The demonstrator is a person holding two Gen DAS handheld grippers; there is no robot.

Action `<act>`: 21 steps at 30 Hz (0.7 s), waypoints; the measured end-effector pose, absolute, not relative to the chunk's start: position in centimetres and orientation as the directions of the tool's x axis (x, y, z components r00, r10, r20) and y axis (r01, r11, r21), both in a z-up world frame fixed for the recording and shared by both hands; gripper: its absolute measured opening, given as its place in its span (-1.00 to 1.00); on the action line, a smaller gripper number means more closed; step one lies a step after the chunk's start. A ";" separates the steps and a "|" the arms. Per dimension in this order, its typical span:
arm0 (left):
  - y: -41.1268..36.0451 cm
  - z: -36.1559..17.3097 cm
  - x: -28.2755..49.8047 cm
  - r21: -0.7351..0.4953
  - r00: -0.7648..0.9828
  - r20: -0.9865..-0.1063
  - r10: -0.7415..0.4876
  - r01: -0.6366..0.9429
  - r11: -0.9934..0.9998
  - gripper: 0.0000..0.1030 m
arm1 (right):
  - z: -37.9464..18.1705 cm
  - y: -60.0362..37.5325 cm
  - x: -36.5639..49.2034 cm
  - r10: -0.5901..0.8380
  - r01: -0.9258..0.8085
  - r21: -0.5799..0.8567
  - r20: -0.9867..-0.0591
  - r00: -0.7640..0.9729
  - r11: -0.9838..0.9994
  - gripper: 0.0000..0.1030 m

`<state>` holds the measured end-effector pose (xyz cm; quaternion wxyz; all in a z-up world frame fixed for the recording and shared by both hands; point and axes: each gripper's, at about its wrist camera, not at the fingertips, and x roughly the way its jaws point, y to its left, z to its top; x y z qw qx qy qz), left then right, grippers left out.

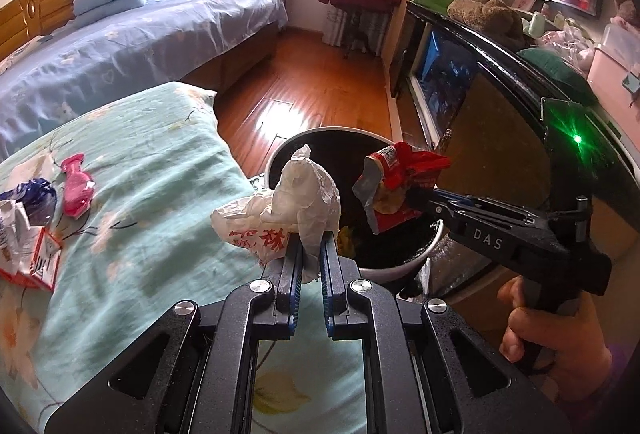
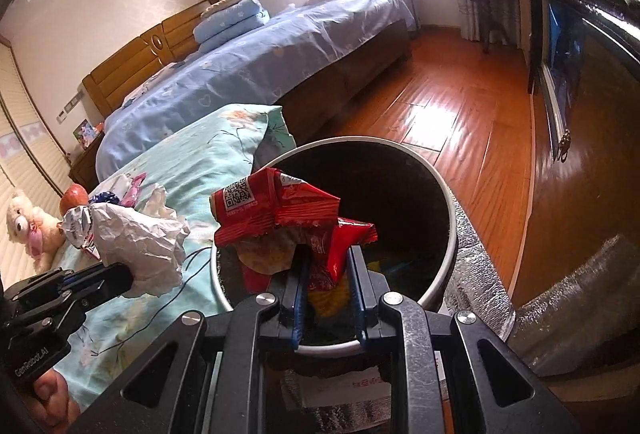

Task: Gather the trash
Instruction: 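Carry the tissue and red chip bag over the bin, then open both tools over the bin to drop the tissue and chip bag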

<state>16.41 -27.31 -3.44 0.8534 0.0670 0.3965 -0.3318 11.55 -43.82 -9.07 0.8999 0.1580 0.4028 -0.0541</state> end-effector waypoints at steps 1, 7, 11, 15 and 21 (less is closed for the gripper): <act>-27.5 -3.5 16.4 -0.150 0.463 -0.722 -0.514 0.621 0.770 -0.85 | -9.1 -43.9 11.6 0.028 0.226 0.239 -0.743 0.668 0.944 -0.63; -28.6 -3.7 17.1 -0.150 0.450 -0.728 -0.517 0.631 0.761 -0.85 | -9.4 -44.5 12.1 0.023 0.234 0.235 -0.751 0.660 0.943 -0.63; -29.3 -4.1 17.6 -0.153 0.437 -0.737 -0.516 0.636 0.756 -0.85 | -9.7 -44.9 12.7 0.023 0.233 0.226 -0.763 0.646 0.946 -0.62; -30.0 -4.6 18.3 -0.153 0.425 -0.747 -0.511 0.639 0.754 -0.84 | -10.0 -45.2 13.1 0.022 0.233 0.220 -0.770 0.638 0.947 -0.62; -30.6 -5.1 18.9 -0.162 0.407 -0.757 -0.511 0.641 0.750 -0.84 | -10.2 -45.9 13.5 0.020 0.245 0.224 -0.775 0.631 0.943 -0.56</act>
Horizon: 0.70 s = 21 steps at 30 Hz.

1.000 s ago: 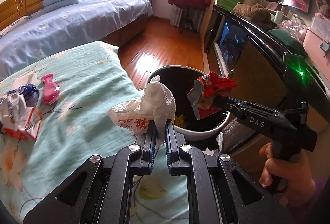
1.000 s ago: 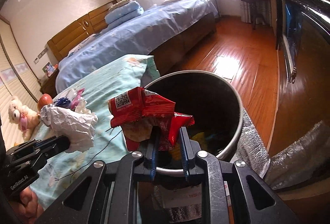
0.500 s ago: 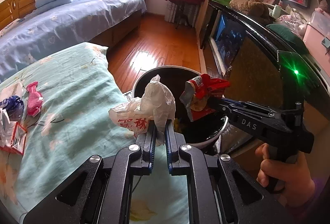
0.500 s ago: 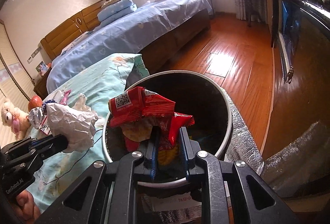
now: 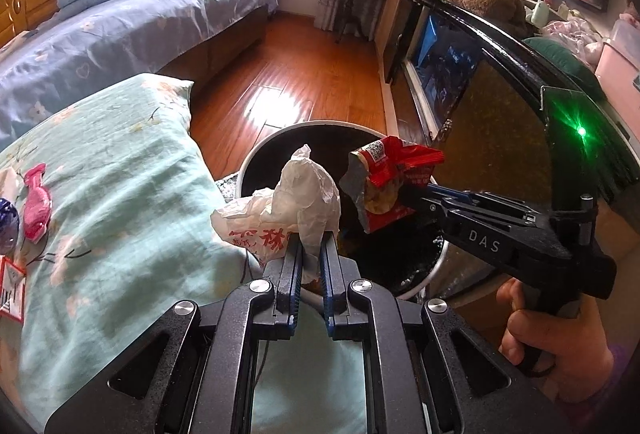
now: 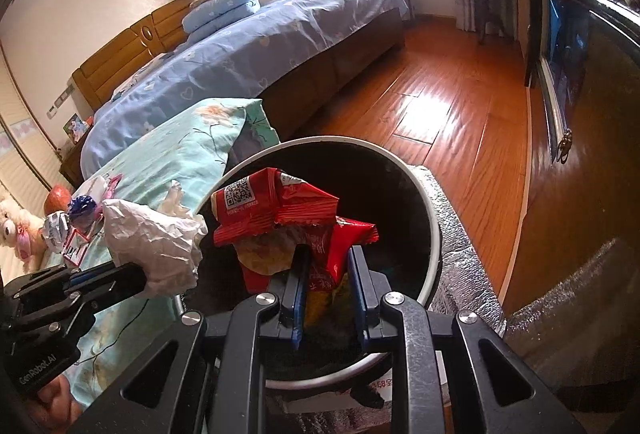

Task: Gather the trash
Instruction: 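Open both tools over the bin to drop the tissue and chip bag, then grasp the orange snack bag with the left tool while the right tool grasps the pink oval brush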

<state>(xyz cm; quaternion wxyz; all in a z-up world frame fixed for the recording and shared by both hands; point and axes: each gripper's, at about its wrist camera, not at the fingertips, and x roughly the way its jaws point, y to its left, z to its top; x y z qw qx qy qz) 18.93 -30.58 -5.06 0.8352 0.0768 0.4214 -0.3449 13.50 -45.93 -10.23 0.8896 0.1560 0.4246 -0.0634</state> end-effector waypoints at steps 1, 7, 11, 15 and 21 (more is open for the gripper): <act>-30.7 -5.1 19.1 -0.164 0.404 -0.758 -0.513 0.642 0.749 -0.83 | -10.3 -46.2 13.7 0.020 0.248 0.225 -0.777 0.630 0.942 -0.56; -30.6 -5.2 19.3 -0.172 0.397 -0.760 -0.514 0.641 0.748 -0.58 | -10.1 -46.9 13.9 0.018 0.265 0.238 -0.775 0.631 0.934 -0.39; -29.4 -5.2 19.0 -0.177 0.410 -0.757 -0.508 0.620 0.764 -0.40 | -9.7 -47.2 13.5 0.006 0.275 0.241 -0.763 0.647 0.931 0.36; -27.1 -5.1 18.4 -0.204 0.420 -0.750 -0.510 0.588 0.783 -0.34 | -9.2 -47.0 12.9 0.015 0.280 0.265 -0.751 0.660 0.923 0.41; -22.2 -5.3 17.4 -0.220 0.462 -0.741 -0.487 0.518 0.826 -0.17 | -8.4 -44.5 12.5 0.061 0.238 0.299 -0.731 0.680 0.924 0.68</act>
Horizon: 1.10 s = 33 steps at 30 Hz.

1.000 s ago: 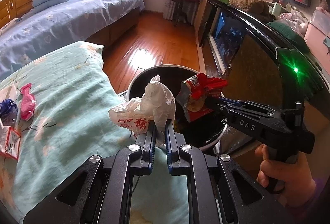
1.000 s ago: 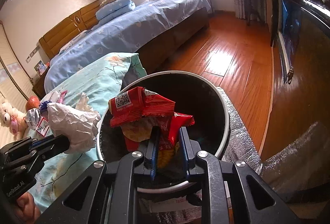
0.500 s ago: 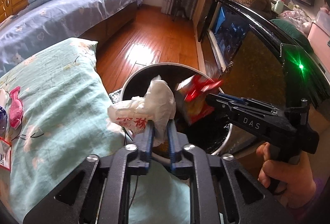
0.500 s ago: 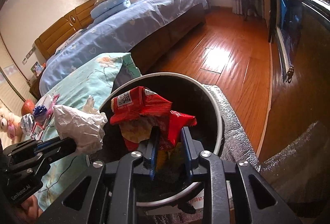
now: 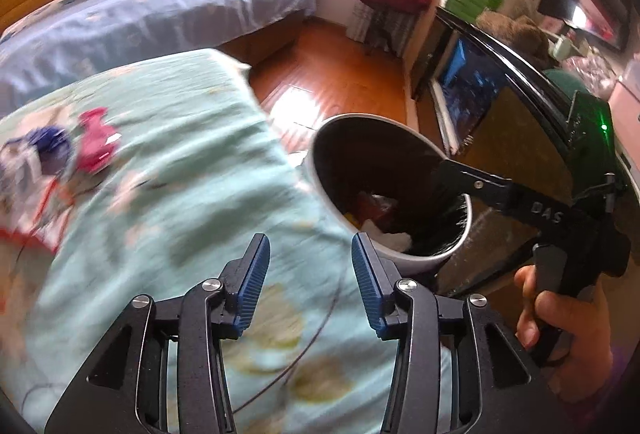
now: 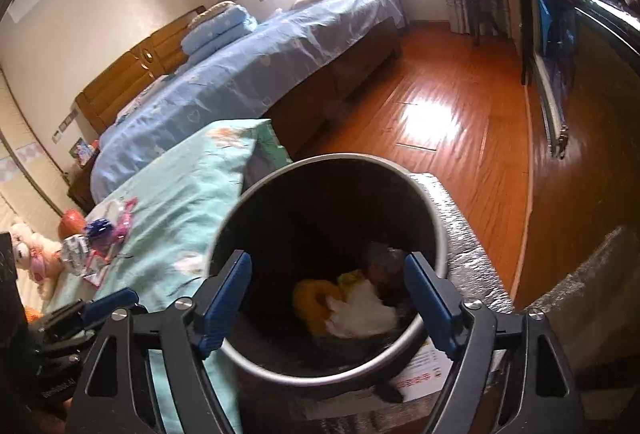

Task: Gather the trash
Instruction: 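Grasp the orange snack bag with the left tool while the right tool grasps the pink oval brush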

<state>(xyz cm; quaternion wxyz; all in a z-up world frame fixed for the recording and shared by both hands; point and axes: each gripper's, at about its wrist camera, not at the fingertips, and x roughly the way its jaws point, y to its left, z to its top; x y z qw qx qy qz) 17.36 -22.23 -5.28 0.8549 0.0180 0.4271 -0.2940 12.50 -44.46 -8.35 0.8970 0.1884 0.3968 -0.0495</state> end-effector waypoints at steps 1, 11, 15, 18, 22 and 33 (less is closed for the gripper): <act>-21.5 -5.3 17.2 -0.221 0.470 -0.740 -0.481 0.506 0.834 -0.17 | -8.2 -43.7 12.5 0.077 0.223 0.308 -0.726 0.683 0.925 0.69; -12.2 -5.0 16.5 -0.214 0.573 -0.723 -0.387 0.347 0.913 -0.08 | -7.9 -35.6 13.5 0.200 0.064 0.322 -0.721 0.664 0.945 0.69; -8.7 -5.3 16.7 -0.218 0.599 -0.724 -0.341 0.271 0.938 -0.08 | -8.1 -32.5 14.3 0.230 0.015 0.313 -0.729 0.645 0.950 0.69; -6.7 -5.8 16.8 -0.231 0.608 -0.728 -0.318 0.219 0.948 -0.08 | -8.4 -30.3 15.0 0.259 -0.030 0.310 -0.736 0.626 0.950 0.69; -4.3 -6.2 17.1 -0.229 0.622 -0.731 -0.282 0.165 0.959 -0.08 | -8.8 -28.0 16.1 0.275 -0.070 0.295 -0.741 0.613 0.953 0.69; 0.1 -6.5 20.3 -0.211 0.637 -0.741 -0.210 0.075 0.975 -0.08 | -9.6 -23.6 20.9 0.274 -0.134 0.243 -0.759 0.591 0.961 0.69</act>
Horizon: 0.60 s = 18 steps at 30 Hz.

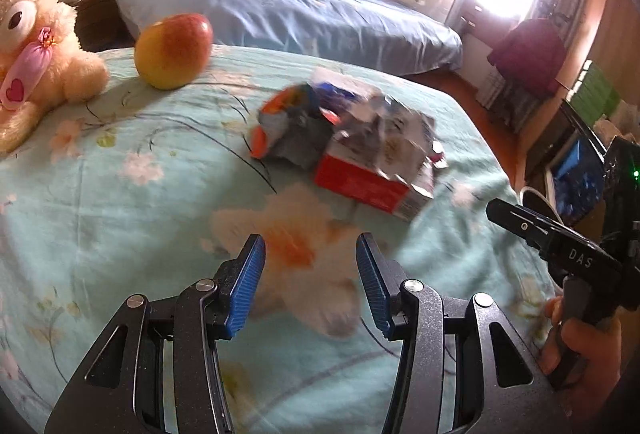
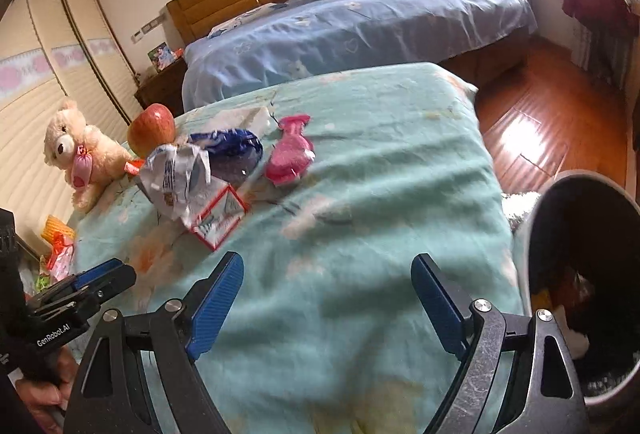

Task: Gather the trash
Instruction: 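Grasp the orange snack bag with the left tool while the right tool grasps the pink oval brush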

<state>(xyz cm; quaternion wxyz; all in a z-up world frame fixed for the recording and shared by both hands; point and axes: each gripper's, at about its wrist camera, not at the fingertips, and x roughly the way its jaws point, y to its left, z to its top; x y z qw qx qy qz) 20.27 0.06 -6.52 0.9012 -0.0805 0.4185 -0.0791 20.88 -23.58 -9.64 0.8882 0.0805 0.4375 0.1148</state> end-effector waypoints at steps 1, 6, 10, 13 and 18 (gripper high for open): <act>0.3 -6.5 20.7 -0.211 0.638 -0.742 -0.208 0.073 0.975 -0.08 | -9.7 -23.4 21.2 0.273 -0.136 0.240 -0.759 0.591 0.961 0.69; 1.6 -6.3 22.9 -0.210 0.644 -0.739 -0.198 0.058 0.976 -0.08 | -9.8 -22.3 23.3 0.278 -0.168 0.222 -0.761 0.586 0.961 0.69; 2.1 -6.6 25.0 -0.213 0.632 -0.749 -0.200 0.057 0.976 -0.08 | -10.3 -21.9 25.1 0.305 -0.181 0.246 -0.764 0.569 0.952 0.68; 2.4 -6.7 26.3 -0.210 0.631 -0.750 -0.198 0.056 0.976 -0.08 | -10.5 -21.4 26.2 0.299 -0.191 0.230 -0.770 0.564 0.954 0.68; 2.2 -6.7 27.9 -0.176 0.637 -0.752 -0.170 0.054 0.983 -0.08 | -10.9 -20.3 27.9 0.299 -0.211 0.216 -0.774 0.558 0.953 0.67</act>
